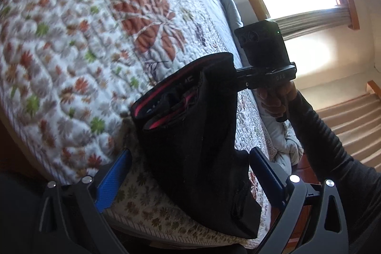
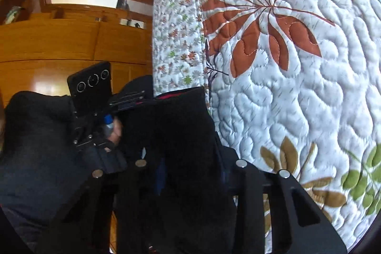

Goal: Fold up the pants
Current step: 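Lift the trousers with the right gripper while the left gripper holds the waistband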

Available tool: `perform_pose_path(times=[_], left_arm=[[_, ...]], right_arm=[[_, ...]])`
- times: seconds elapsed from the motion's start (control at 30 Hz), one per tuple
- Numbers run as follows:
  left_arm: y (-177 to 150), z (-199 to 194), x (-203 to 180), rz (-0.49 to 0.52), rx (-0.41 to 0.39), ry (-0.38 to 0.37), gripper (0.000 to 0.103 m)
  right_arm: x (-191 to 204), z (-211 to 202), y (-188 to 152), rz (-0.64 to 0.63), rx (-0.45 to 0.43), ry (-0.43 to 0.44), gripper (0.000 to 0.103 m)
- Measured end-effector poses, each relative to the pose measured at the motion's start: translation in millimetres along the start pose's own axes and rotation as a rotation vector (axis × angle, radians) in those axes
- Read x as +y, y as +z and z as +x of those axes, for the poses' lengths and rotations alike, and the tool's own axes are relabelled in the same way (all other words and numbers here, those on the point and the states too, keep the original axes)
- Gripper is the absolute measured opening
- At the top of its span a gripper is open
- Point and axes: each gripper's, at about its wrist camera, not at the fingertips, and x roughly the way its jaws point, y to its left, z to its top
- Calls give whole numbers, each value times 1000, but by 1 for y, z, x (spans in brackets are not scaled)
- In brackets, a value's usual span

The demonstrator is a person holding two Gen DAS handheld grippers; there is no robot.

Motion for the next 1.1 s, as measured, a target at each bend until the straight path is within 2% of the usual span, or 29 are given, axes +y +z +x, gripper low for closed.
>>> perform_pose_path(times=[0.07,0.23,0.3,0.33,0.43,0.47,0.5,0.57,0.6,0.63,0.67,0.8,0.93,1.0,1.03,1.07,1.1], left_arm=[[5,7,1,-9,4,3,99],[21,22,20,-108,-4,-41,99],[21,23,19,-102,-21,-47,98],[18,23,16,-77,-29,-35,93],[14,22,15,-59,-24,7,66],[14,19,19,-76,-25,1,61],[14,16,21,-94,-25,-14,61],[18,14,22,-103,-22,-31,65],[18,13,21,-103,-17,-24,71],[17,11,19,-107,-14,-30,83],[14,9,17,-106,-15,-44,91],[11,14,7,-50,-15,-47,97],[12,25,18,-112,-18,-46,98],[12,26,16,-104,-28,-43,97],[11,26,13,-84,-30,-34,89],[11,28,10,-65,-27,-17,60],[9,25,8,-43,-14,9,41]], right_arm=[[-5,3,1,17,-2,1,33],[-17,8,8,27,17,6,34],[-23,9,9,40,23,8,42],[-25,10,8,45,26,4,47],[-27,9,5,48,43,-8,61],[-26,9,5,48,49,-13,66],[-25,9,3,46,52,-11,68],[-22,8,4,38,56,-19,71],[-21,8,4,34,56,-19,72],[-19,9,6,29,55,-21,73],[-17,10,9,21,54,-22,76],[-16,22,19,4,81,-22,76],[-20,28,22,10,90,-15,77],[-22,26,21,14,84,-3,77],[-23,26,21,17,83,3,77],[-24,27,20,22,86,10,72],[-25,26,19,27,95,19,66]])
